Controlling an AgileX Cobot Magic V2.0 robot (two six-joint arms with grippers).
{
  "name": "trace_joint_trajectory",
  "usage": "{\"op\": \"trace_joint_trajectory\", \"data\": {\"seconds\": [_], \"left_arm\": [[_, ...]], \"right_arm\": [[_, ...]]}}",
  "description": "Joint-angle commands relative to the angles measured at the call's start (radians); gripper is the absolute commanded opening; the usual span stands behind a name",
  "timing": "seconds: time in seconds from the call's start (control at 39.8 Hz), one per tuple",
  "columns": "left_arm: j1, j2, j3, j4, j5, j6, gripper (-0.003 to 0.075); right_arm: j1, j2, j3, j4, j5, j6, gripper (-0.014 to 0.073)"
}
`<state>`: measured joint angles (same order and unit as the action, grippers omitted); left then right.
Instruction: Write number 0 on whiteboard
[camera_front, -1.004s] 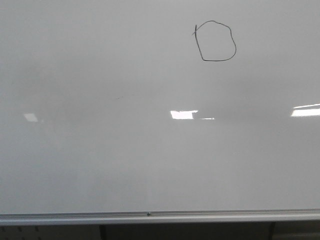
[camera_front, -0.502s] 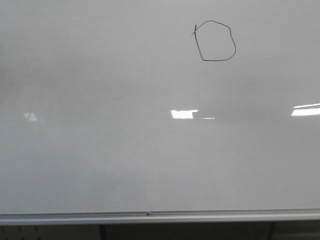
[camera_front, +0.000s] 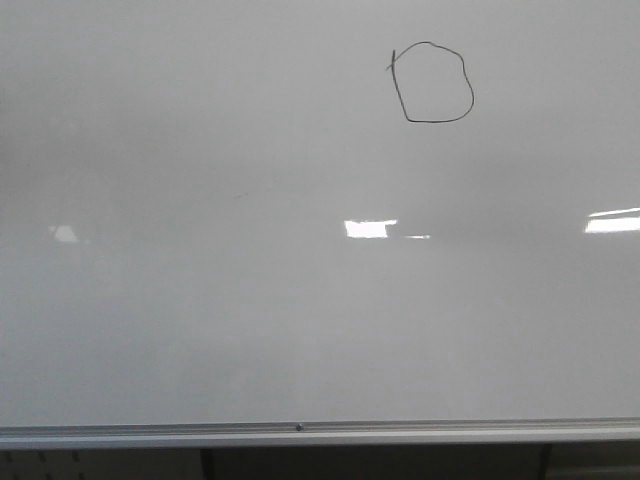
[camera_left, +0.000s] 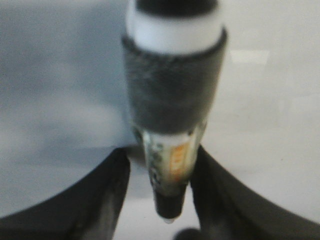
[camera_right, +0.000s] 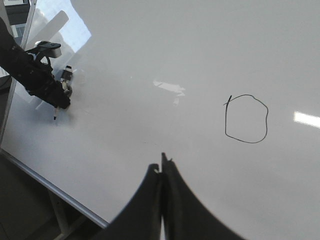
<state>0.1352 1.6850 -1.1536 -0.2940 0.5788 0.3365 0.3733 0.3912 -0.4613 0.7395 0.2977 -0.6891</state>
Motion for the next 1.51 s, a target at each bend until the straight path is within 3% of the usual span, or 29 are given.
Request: {"op": "trace_joint_trajectory", "data": {"seconds": [0.0, 0.1, 0.38, 0.68, 0.88, 1.03, 1.28, 1.48], "left_arm": [[-0.006, -0.026, -0.028, -0.012, -0.093, 0.002, 0.0499], [-0.006, -0.031, -0.028, -0.012, -0.093, 0.002, 0.0567], [-0.004, -0.161, 0.017, 0.013, -0.039, 0.002, 0.0552], [-0.006, -0.525, 0.272, 0.002, -0.130, 0.002, 0.0365], [-0.006, -0.855, 0.453, -0.014, -0.266, 0.002, 0.0144], [-0.006, -1.091, 0.556, -0.013, -0.273, 0.002, -0.0019], [-0.006, -1.355, 0.641, -0.013, -0.263, 0.002, -0.0020], [-0.006, -1.421, 0.642, -0.022, -0.265, 0.002, -0.0020]], "right_arm": [[-0.005, 0.004, -0.026, 0.020, -0.069, 0.001, -0.0063], [-0.005, 0.004, -0.026, 0.020, -0.069, 0.001, -0.0063], [-0.005, 0.004, -0.026, 0.020, -0.070, 0.001, -0.0069], [-0.005, 0.004, -0.026, 0.020, -0.069, 0.001, -0.0069], [-0.005, 0.004, -0.026, 0.020, -0.069, 0.001, -0.0069], [-0.005, 0.004, -0.026, 0.020, -0.069, 0.001, -0.0069], [-0.005, 0.004, -0.026, 0.020, -0.069, 0.001, -0.0069], [-0.005, 0.004, -0.026, 0.020, -0.069, 0.001, -0.0069]]}}
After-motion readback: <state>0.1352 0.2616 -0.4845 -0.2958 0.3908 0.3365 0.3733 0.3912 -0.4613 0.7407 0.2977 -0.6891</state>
